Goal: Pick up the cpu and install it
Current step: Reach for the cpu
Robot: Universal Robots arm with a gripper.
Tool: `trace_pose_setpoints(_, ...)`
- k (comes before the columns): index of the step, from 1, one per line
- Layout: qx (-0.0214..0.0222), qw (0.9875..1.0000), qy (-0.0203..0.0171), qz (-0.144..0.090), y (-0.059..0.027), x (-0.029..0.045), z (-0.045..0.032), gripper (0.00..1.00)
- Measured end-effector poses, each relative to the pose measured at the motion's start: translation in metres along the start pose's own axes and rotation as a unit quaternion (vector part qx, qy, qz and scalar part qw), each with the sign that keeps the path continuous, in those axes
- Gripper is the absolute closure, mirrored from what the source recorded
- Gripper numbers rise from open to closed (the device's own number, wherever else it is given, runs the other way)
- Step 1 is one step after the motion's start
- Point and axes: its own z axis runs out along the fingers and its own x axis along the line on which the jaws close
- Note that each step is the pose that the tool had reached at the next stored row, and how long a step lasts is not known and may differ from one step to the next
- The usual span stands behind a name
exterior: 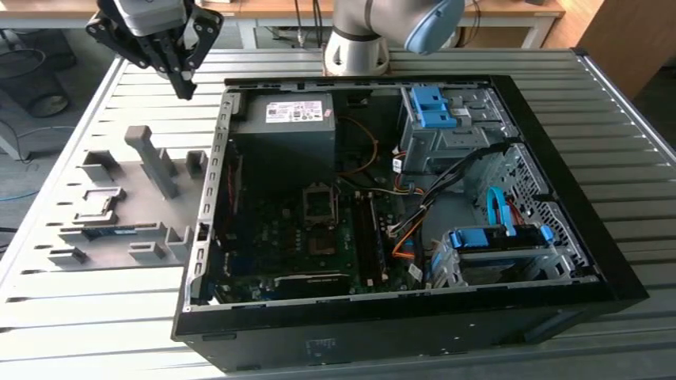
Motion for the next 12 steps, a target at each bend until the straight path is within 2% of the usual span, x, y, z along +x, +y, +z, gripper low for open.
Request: trace_pose_setpoints(12, 0.0000, 1.0000, 0.0000, 0.000, -0.0018, 0.0238, -0.0005, 0.90)
